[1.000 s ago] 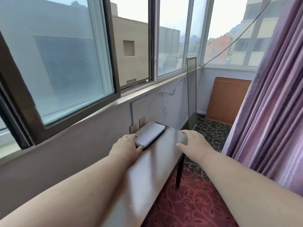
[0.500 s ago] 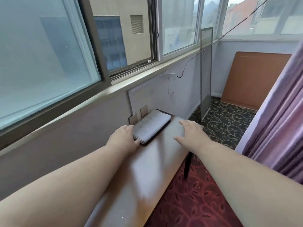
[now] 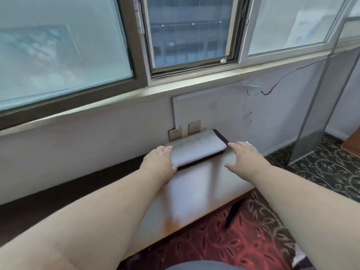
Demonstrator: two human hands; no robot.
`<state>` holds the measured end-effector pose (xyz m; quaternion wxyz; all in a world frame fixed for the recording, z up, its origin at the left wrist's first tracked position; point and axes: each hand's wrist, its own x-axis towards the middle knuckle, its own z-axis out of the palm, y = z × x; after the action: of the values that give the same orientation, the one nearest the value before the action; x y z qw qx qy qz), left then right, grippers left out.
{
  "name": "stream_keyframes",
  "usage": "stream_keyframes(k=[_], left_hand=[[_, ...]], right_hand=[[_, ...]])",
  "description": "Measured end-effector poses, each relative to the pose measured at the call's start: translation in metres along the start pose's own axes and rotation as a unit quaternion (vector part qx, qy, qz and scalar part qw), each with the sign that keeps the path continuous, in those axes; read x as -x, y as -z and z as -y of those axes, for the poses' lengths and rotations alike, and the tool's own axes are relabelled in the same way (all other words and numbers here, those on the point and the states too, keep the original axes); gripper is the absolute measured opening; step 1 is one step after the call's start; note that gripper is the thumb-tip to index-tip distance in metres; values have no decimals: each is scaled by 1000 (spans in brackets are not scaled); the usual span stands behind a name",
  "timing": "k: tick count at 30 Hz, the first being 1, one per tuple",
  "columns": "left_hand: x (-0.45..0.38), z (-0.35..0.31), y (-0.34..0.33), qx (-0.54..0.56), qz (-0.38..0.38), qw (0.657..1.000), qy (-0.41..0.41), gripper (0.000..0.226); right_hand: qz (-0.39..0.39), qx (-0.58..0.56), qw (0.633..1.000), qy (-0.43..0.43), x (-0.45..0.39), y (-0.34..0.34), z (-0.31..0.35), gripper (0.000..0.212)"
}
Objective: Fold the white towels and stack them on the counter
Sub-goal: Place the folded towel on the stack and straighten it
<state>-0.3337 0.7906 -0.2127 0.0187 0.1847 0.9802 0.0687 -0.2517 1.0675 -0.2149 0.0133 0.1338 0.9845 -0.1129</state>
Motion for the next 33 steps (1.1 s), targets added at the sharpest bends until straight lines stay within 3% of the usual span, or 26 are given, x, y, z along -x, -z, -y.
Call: stream_keyframes(k=[8,19,25,33], left_hand=[[-44,7,-14,-28,-11,999,46,72],[-139,6,-57,-67,56,996,31,72],[-164,-4,-103,-82,81,993,41,72],[-203,-25,-184,-55,100,992,52,54]], right_hand=[[36,50,995,73,-61,-4,4,79],[93,63,991,70,-155,-42,-23,80],[142,100,975,138,-214,-70,-31,82],[186,123,949,222,-286,-135,-58,82]])
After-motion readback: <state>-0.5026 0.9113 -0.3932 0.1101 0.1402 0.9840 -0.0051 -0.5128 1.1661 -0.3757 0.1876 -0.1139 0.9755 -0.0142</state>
